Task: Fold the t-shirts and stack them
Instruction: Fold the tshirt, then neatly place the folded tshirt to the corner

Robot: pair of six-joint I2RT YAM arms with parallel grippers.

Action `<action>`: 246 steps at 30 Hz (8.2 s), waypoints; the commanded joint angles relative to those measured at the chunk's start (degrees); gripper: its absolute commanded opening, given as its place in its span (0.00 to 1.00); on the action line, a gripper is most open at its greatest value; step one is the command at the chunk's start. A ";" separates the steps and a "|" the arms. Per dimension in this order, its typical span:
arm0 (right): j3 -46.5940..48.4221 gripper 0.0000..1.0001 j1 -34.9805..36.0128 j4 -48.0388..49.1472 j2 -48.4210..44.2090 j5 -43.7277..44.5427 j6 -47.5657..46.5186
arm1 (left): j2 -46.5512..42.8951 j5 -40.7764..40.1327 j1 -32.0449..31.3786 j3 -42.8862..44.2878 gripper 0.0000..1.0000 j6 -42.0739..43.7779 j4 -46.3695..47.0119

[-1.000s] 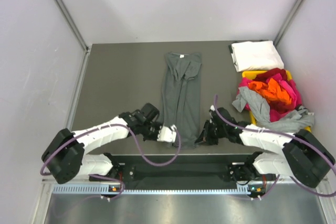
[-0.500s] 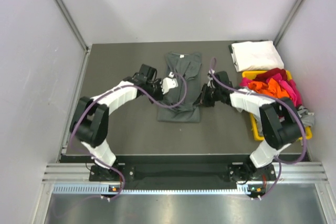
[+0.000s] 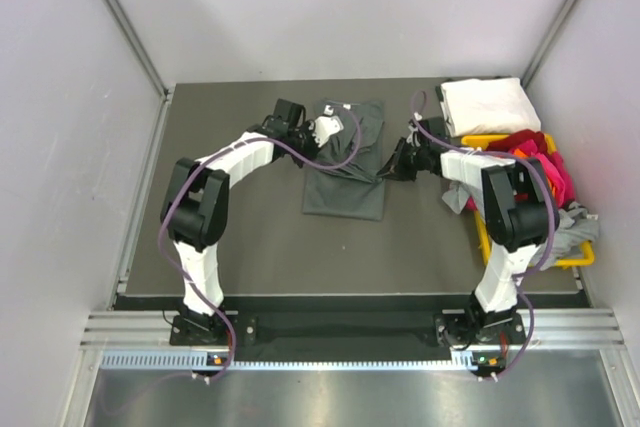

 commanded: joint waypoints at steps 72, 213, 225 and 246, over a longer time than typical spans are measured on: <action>-18.51 0.60 11.19 -0.01 -16.31 10.86 -0.06 | -12.91 -5.13 -8.97 -27.22 0.61 11.70 3.89; 13.13 0.23 1.61 -2.64 2.50 18.86 -12.36 | 20.22 -1.17 1.93 30.43 0.16 -18.10 -9.12; -2.29 0.75 3.18 1.47 -10.49 20.71 -6.76 | 12.41 -6.98 2.37 28.34 0.95 -17.48 -10.17; -11.74 0.29 7.50 17.57 -1.89 11.21 10.23 | -17.39 -0.56 5.01 -3.66 0.96 -14.14 -8.85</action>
